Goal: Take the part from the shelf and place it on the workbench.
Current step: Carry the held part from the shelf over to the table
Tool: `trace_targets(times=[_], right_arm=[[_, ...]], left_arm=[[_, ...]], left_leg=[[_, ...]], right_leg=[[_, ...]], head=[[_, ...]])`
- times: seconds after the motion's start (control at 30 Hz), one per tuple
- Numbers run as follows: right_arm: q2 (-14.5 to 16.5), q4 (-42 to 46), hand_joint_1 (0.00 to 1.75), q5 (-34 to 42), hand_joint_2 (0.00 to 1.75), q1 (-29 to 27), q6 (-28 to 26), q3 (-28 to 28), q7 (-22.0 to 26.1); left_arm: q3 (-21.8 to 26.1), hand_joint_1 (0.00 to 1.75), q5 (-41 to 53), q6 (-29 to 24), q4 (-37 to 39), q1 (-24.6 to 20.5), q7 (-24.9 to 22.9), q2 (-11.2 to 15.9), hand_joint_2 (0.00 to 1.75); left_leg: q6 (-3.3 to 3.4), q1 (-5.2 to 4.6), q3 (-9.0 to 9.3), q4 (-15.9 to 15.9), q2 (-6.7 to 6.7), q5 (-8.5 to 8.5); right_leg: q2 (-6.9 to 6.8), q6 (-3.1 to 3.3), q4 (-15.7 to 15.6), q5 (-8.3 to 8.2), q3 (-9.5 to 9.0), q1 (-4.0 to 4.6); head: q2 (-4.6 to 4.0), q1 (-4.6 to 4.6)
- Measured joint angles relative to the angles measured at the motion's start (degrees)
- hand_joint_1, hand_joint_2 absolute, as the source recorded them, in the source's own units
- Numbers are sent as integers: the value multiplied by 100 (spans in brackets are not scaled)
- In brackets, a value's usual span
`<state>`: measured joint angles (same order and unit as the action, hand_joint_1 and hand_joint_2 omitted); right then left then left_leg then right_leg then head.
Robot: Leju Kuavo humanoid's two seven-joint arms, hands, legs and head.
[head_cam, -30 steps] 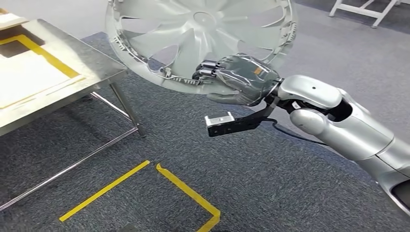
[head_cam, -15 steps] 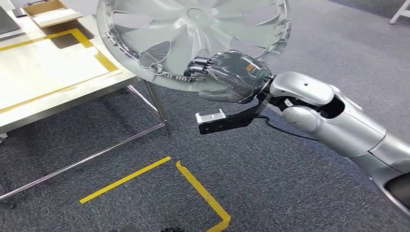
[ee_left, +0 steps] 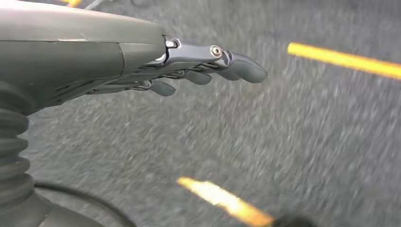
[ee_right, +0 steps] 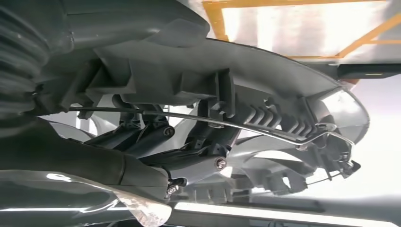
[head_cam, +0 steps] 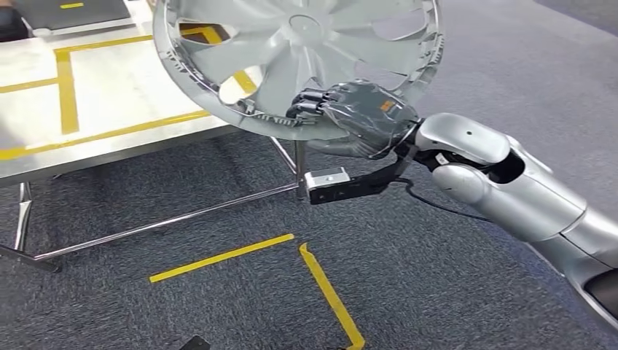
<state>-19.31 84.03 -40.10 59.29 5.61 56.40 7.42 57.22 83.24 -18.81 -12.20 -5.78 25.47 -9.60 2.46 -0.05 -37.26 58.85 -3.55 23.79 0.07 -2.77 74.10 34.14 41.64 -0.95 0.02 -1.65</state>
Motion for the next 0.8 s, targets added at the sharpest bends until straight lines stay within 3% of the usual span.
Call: trace_targets(times=[0.03,0.1,0.17,0.23,0.27,0.3,0.37,0.4,0.47,0.5,0.53,0.6,0.67,0.73,0.77,0.8], right_arm=[[-62,-1,175,14,175,-10,-1,-25,2],[-187,0,175,54,175,-13,-3,-104,2],[-274,1,175,78,175,-10,-14,-177,2],[-302,4,175,91,175,-5,-25,-216,4],[-304,7,175,101,175,-6,-28,-232,4],[-308,8,175,113,175,-11,-28,-251,3],[-321,10,175,128,175,-26,-30,-288,-1],[-328,10,175,132,175,-36,-31,-299,-1],[-335,9,175,132,175,-61,-31,-302,0],[-336,8,175,133,175,-74,-31,-300,1],[-336,8,175,133,175,-84,-30,-300,1],[-337,7,175,135,175,-90,-30,-304,-1],[-347,5,175,137,175,-86,-31,-310,-2],[-355,3,175,137,175,-82,-32,-311,-1],[-357,4,175,137,175,-83,-32,-311,1],[-359,5,175,137,175,-82,-32,-312,1]], left_arm=[[7,0,-58,-108,0,5,104,-8,175],[22,0,-129,-215,1,9,222,-23,175],[34,0,-142,-193,2,18,224,-34,175],[43,0,-137,-120,2,51,182,-26,175],[47,0,-135,-83,4,71,178,-27,175],[50,0,-135,-54,5,81,190,-24,175],[52,0,-134,-30,9,70,227,-31,175],[52,0,-133,-35,9,57,234,-27,175],[52,0,-124,-61,9,49,230,-29,175],[52,0,-117,-71,9,51,226,-29,175],[52,0,-108,-78,9,52,224,-29,175],[52,0,-93,-83,9,43,224,-27,175],[51,0,-80,-92,9,24,227,-29,175],[50,0,-65,-107,9,18,229,-35,175],[49,0,-59,-113,8,26,229,-36,175],[48,0,-54,-120,8,31,226,-37,175]], left_leg=[[-1,-4,18,3,-93,7],[-20,-8,28,20,-266,26],[-73,7,-9,31,-406,28],[-143,23,-36,20,-511,17],[-180,8,-43,42,-451,36],[-218,-9,-85,142,-307,104],[-294,-14,-324,667,99,382],[-324,10,-510,1047,225,547],[-363,54,-760,1534,309,669],[-370,65,-746,1493,324,579],[-367,68,-623,1237,353,402],[-322,16,-240,470,595,61],[-233,-53,-40,44,784,-31],[-144,-70,-42,3,686,-5],[-109,-59,-28,-22,609,-12],[-73,-44,-6,-50,536,-22]], right_leg=[[40,22,-310,-245,-90,2],[276,79,-1103,-659,-402,-15],[441,111,-1504,-762,-598,-22],[361,128,-1551,-745,-651,-21],[304,148,-1573,-748,-676,-36],[237,173,-1594,-749,-707,-53],[94,217,-1616,-734,-761,-66],[18,230,-1615,-717,-778,-60],[-132,230,-1613,-682,-810,-53],[-207,222,-1612,-663,-831,-52],[-280,211,-1612,-641,-859,-51],[-421,170,-1611,-587,-923,-30],[-554,114,-1615,-538,-966,11],[-699,53,-1647,-506,-1012,33],[-702,23,-1649,-475,-1024,26],[-611,5,-1582,-407,-1000,14]], head=[[0,1],[0,2],[0,4],[0,9],[0,-1],[0,-31],[0,-88],[0,-108],[0,-110],[0,-110],[0,-110],[0,-111],[0,-107],[0,-103],[0,-100],[0,-90]])
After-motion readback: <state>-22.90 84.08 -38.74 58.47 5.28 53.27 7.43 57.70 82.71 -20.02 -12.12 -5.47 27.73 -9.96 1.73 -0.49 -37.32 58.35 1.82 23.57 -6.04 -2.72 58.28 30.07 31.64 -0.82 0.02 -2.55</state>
